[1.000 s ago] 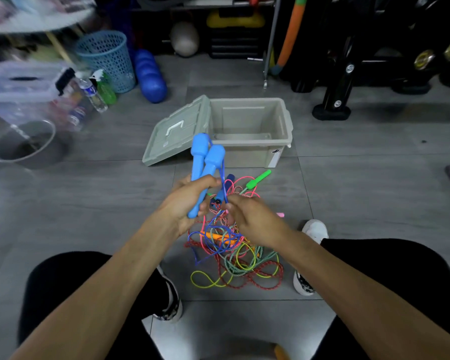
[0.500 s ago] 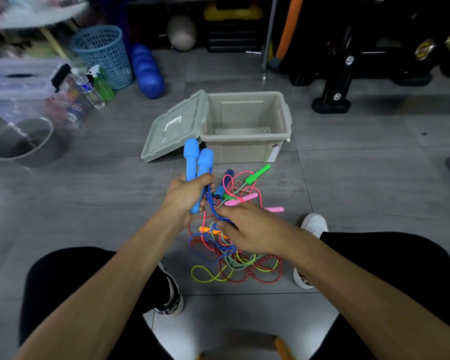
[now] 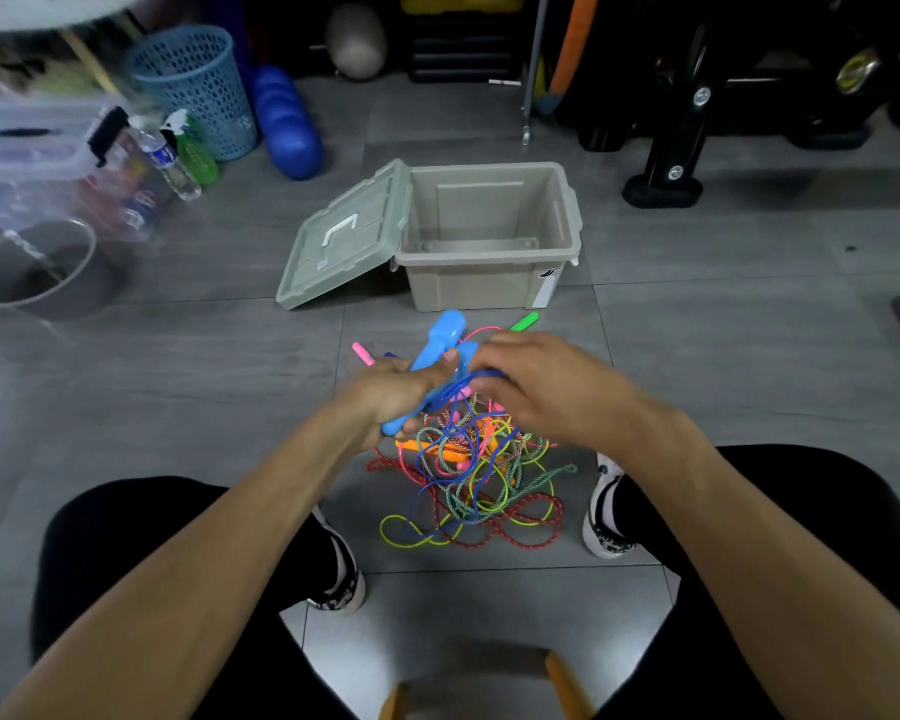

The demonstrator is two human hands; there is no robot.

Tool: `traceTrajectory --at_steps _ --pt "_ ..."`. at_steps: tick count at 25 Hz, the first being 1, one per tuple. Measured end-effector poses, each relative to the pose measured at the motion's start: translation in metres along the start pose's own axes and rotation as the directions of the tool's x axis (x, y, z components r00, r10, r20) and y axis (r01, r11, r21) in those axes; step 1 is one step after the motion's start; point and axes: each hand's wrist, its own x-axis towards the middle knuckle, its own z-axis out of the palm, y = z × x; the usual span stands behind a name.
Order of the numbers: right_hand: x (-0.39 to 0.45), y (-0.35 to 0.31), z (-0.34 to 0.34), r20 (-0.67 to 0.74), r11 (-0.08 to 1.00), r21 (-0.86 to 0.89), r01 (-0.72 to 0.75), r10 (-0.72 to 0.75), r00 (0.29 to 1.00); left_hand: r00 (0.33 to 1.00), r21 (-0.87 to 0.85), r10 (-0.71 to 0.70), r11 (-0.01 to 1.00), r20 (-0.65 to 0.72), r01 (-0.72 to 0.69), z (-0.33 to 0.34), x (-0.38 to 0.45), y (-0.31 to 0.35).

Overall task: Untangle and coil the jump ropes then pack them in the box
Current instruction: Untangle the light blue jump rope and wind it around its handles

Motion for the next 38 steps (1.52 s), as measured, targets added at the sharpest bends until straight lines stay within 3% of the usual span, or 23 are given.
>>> traceTrajectory --at_steps 2,4,10,13,16,18,21,25,27,28,30,31,34,36,38 --pt "0.002 0.018 -0.003 -0.121 0.992 0.092 -0.087 0.097 0.988 0.993 0.002 0.014 1.000 0.119 -0.015 0.007 -0.009 0.004" --pt "0.003 0.026 0.001 -0.138 0.975 0.177 -0.135 0.160 0.977 0.977 0.002 0.030 1.000 0.213 -0.032 0.010 -0.017 0.006" --pt "0.004 0.026 0.018 -0.123 0.952 0.248 -0.180 0.215 0.969 0.963 0.048 0.037 0.997 0.268 -0.052 0.000 -0.030 0.010" --pt "0.004 0.019 0.026 -0.054 0.792 0.482 -0.376 0.455 0.889 0.974 0.034 0.039 0.998 0.222 -0.048 0.000 -0.031 0.010" --pt "0.008 0.014 0.031 -0.010 0.616 0.651 -0.443 0.591 0.807 0.979 -0.030 0.113 0.994 0.168 -0.109 -0.002 -0.029 0.012" --pt "0.008 0.013 0.025 0.037 0.554 0.709 -0.436 0.588 0.808 0.963 0.028 0.153 0.986 0.222 -0.163 -0.005 -0.031 0.015" --pt "0.008 0.011 0.017 0.058 0.523 0.746 -0.413 0.566 0.822 0.949 0.258 0.155 0.939 0.275 -0.228 -0.007 -0.036 0.016" --pt "0.014 0.010 0.023 -0.056 0.580 0.691 -0.432 0.638 0.768 0.942 0.359 0.243 0.878 0.232 -0.315 -0.002 -0.036 0.015" --pt "0.015 0.011 0.023 -0.084 0.597 0.659 -0.457 0.662 0.745 0.908 0.469 0.393 0.781 0.142 -0.412 -0.002 -0.033 0.010" --pt "0.016 0.013 0.023 -0.091 0.597 0.659 -0.458 0.668 0.739 0.877 0.584 0.464 0.681 0.121 -0.441 -0.002 -0.031 0.006" --pt "0.016 0.013 0.022 -0.092 0.593 0.657 -0.465 0.676 0.732 0.846 0.785 0.515 0.465 0.136 -0.410 -0.005 -0.029 -0.001" --pt "0.016 0.014 0.024 -0.087 0.605 0.641 -0.473 0.669 0.738 0.857 0.834 0.500 0.415 0.125 -0.363 -0.006 -0.029 -0.001" --pt "0.015 0.015 0.027 -0.004 0.608 0.601 -0.518 0.651 0.759 0.915 0.825 0.400 0.496 0.060 -0.271 -0.011 -0.025 0.001" --pt "0.015 0.019 0.025 0.088 0.567 0.618 -0.544 0.638 0.765 0.958 0.695 0.282 0.678 0.056 -0.240 -0.015 -0.021 0.002" --pt "0.017 0.026 0.025 0.093 0.600 0.613 -0.515 0.592 0.800 0.978 0.530 0.196 0.822 0.078 -0.207 -0.018 -0.019 0.000"
